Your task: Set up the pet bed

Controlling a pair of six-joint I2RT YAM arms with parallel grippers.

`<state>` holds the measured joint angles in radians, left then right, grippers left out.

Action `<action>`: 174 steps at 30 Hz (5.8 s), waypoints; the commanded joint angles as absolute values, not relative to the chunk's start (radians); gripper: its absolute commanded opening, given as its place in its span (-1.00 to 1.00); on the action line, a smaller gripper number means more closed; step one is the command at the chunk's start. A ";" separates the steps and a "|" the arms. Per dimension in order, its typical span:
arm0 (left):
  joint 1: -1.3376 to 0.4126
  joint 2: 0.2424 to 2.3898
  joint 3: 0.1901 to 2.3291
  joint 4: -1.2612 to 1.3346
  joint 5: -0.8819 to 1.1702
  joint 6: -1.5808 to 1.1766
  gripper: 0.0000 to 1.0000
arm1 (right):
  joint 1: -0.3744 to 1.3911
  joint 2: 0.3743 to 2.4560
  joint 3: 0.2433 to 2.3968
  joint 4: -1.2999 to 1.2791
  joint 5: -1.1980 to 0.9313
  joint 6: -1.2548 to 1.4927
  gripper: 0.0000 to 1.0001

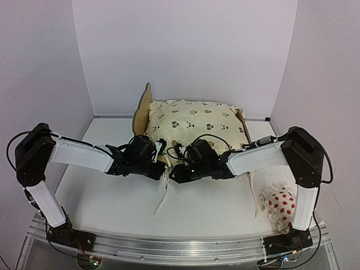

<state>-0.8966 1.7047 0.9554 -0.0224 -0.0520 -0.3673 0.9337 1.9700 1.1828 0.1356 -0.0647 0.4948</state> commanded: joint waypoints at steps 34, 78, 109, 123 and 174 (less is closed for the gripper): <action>-0.844 1.728 0.962 0.086 0.071 -0.295 -1.00 | 0.851 2.159 1.197 0.557 -0.215 0.341 -0.45; -0.843 1.581 0.920 -0.101 0.058 -0.402 0.11 | 0.850 2.166 1.085 0.773 -0.052 0.478 -1.00; -1.082 1.851 0.995 -0.279 -0.026 -0.402 -0.77 | 0.852 2.135 1.055 0.775 -0.053 0.587 -1.00; -1.000 1.637 0.927 -0.405 -0.280 -0.524 -1.00 | 0.852 2.073 0.962 0.773 0.000 0.638 -1.00; -0.470 1.356 1.149 -0.787 -0.618 -0.551 -1.00 | 0.851 2.106 0.949 0.691 0.041 0.712 -1.00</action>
